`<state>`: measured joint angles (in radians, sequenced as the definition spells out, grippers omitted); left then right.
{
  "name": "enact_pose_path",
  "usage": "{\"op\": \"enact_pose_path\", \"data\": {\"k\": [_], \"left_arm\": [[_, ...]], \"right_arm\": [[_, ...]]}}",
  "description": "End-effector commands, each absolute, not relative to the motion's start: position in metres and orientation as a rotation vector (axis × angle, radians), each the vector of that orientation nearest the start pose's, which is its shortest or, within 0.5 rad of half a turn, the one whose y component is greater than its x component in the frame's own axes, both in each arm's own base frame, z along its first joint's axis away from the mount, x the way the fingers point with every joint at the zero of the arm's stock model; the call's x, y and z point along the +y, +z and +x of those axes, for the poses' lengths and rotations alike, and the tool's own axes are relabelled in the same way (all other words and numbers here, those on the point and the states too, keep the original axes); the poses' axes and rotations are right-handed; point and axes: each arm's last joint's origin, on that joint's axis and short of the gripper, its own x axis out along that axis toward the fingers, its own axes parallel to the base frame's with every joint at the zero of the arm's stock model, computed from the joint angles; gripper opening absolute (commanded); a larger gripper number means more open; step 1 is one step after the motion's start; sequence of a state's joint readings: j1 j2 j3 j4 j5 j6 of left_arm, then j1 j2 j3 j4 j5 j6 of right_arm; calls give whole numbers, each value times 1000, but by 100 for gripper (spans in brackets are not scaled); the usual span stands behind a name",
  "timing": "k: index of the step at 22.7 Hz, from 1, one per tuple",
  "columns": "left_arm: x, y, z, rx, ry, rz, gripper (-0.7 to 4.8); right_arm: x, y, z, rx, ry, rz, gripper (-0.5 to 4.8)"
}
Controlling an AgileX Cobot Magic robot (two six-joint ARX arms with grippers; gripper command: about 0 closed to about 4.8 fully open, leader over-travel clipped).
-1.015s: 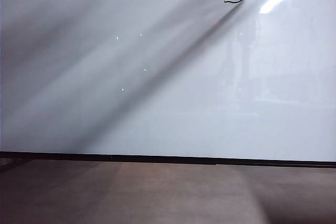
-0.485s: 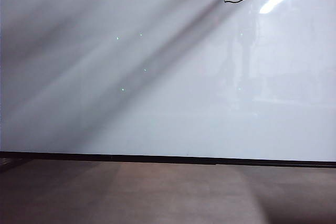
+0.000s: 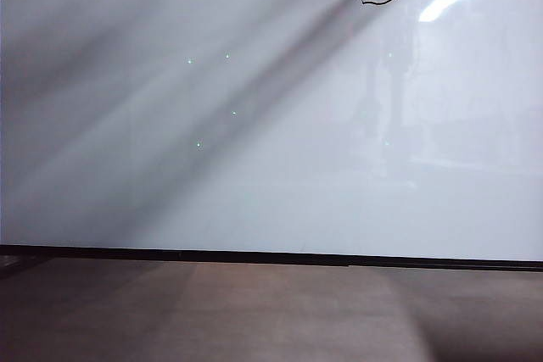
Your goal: Reach to the right to find the marker pen, pick it up, and write the number 0 on the whiteboard.
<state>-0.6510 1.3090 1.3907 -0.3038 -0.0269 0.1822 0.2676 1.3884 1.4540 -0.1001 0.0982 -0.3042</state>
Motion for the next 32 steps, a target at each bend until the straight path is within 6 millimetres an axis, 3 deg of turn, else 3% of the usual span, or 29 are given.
{"op": "enact_pose_path", "data": {"k": [1, 32], "left_arm": [[-172, 421, 226, 136, -644, 237, -6], [-172, 421, 226, 137, -644, 236, -6]], "right_arm": [[78, 442, 297, -25, 159, -309, -2], [78, 418, 304, 170, 159, -347, -2]]}}
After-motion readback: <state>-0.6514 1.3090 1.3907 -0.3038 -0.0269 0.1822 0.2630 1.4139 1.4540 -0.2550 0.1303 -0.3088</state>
